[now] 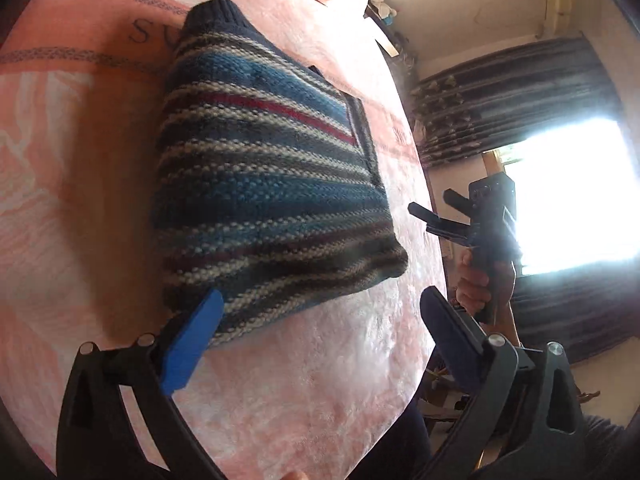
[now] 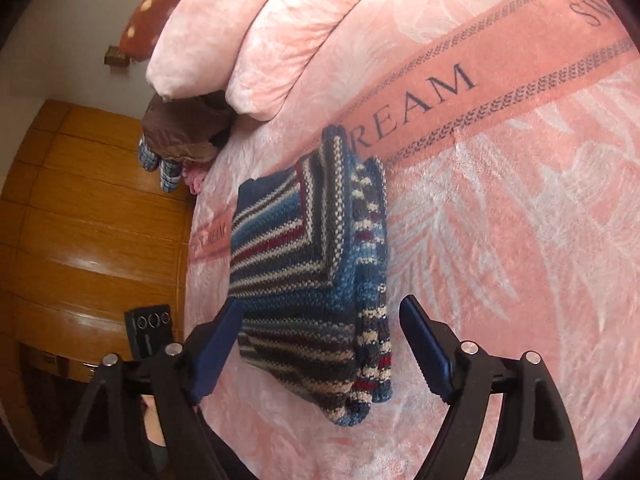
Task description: Fold small clothes
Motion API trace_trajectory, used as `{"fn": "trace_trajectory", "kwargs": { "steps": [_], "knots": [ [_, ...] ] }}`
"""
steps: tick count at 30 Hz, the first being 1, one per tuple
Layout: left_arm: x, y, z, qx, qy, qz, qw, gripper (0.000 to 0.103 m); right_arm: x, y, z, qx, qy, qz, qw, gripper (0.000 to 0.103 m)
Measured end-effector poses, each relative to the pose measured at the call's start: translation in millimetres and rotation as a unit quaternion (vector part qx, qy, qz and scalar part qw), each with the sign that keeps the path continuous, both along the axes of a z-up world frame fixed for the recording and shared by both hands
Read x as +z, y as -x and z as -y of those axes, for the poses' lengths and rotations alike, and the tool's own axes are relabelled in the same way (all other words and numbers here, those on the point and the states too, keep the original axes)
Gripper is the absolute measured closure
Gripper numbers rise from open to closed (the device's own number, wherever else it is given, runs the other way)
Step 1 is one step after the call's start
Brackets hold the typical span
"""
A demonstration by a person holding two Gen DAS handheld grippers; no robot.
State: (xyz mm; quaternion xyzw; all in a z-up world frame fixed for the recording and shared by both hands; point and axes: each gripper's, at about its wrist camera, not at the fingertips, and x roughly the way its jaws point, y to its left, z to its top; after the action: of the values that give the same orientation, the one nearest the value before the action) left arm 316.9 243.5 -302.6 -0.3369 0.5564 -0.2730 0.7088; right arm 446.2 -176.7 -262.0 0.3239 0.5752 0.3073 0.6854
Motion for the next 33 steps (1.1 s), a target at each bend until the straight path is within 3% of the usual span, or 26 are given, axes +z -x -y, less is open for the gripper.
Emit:
{"fn": "trace_trajectory", "kwargs": {
  "steps": [3,5,9,11,20,26,28,31,33],
  "knots": [
    [-31,-5,-25,0.029,-0.004,-0.044,0.9986,0.005,-26,-38,-1,-0.007,-0.041,-0.048,0.998,0.018],
    [-51,-9,-35,0.034,0.005,-0.054,0.998,0.005,-44,-55,-13,0.006,-0.04,-0.062,0.997,0.018],
    [-65,-19,-42,0.039,0.076,-0.04,0.9956,0.004,-73,-79,-44,0.036,-0.029,-0.079,0.996,0.018],
    [-68,-25,-36,0.03,0.092,-0.034,0.9947,0.004,-82,-88,-55,0.046,-0.027,-0.08,0.995,0.016],
    [-76,-46,20,-0.031,0.121,-0.034,0.9916,0.004,-81,-112,-89,0.087,-0.03,-0.065,0.994,0.014],
    [-78,-58,37,-0.019,0.092,-0.081,0.9923,0.004,-79,-114,-111,0.097,-0.018,-0.048,0.994,0.012],
    [-78,-64,41,-0.018,0.078,-0.097,0.992,0.009,-78,-111,-111,0.095,-0.014,-0.045,0.994,0.018],
    [-80,-68,41,0.002,0.072,-0.128,0.9891,0.025,-81,-108,-111,0.093,-0.011,-0.052,0.994,0.047],
    [-81,-68,40,0.009,0.066,-0.142,0.9876,0.036,-80,-105,-109,0.085,-0.015,-0.052,0.995,0.053]
  ]
}}
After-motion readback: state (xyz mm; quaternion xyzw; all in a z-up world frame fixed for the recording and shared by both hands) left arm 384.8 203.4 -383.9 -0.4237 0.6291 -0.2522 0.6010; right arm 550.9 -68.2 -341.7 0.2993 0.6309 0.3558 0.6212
